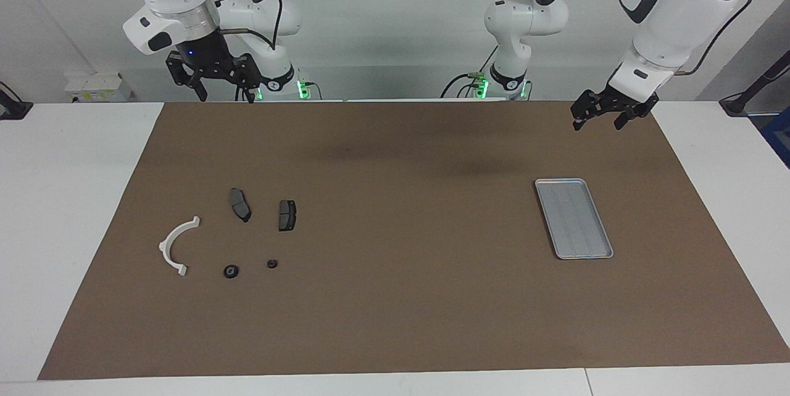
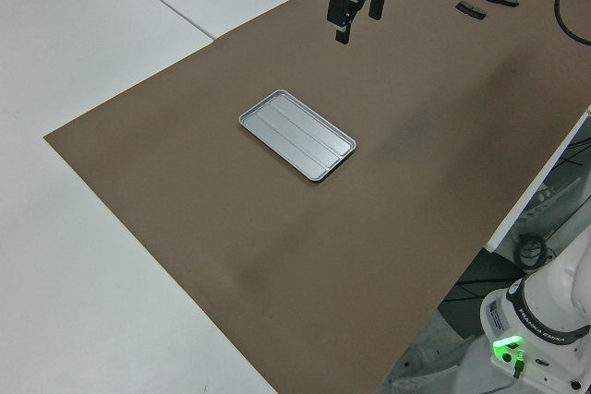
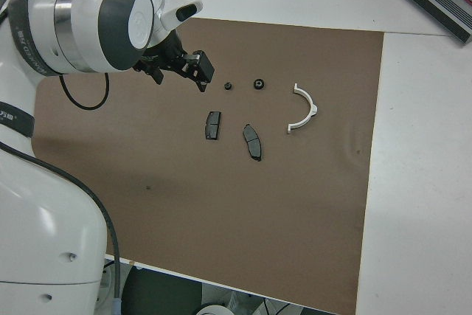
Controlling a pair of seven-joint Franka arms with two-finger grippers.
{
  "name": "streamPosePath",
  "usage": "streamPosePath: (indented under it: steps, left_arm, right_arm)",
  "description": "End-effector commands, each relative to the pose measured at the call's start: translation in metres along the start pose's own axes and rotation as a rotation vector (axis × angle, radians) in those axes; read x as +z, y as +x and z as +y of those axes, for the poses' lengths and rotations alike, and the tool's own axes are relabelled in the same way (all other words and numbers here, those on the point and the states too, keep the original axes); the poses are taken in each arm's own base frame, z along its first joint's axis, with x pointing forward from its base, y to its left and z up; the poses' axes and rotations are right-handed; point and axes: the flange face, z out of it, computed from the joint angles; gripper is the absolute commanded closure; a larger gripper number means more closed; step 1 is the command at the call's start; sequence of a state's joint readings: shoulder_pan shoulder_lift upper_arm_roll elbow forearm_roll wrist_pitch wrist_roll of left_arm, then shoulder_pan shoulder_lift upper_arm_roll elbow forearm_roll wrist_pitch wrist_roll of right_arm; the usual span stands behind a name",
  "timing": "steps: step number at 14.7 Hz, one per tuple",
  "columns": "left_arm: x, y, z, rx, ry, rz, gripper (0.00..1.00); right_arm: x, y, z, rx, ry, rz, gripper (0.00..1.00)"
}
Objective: Pick bearing gear from pile to tray
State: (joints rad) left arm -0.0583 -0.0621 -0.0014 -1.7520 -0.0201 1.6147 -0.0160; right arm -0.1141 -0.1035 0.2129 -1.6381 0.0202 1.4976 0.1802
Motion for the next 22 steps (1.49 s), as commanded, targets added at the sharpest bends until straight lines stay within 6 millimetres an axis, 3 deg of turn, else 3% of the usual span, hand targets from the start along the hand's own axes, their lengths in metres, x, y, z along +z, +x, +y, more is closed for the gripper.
streamPosePath:
  steps: [1,18,20,22]
  left_arm:
    - [0.000,-0.008,0.000,0.002,-0.007,0.014,0.00]
    - [0.000,-0.008,0.000,0.003,-0.007,0.014,0.00]
    - [0.000,-0.008,0.000,0.003,-0.007,0.015,0.00]
    - [0.000,-0.008,0.000,0.003,-0.007,0.014,0.00]
  right_arm:
    - [0.001,-0.001,0.008,0.007,-0.008,0.018,0.00]
    - [0.001,0.001,0.014,0.012,-0.005,0.021,0.00]
    - [0.012,0.007,0.010,0.001,-0.003,0.028,0.00]
    - [0.044,0.017,0.008,-0.001,-0.001,0.045,0.00]
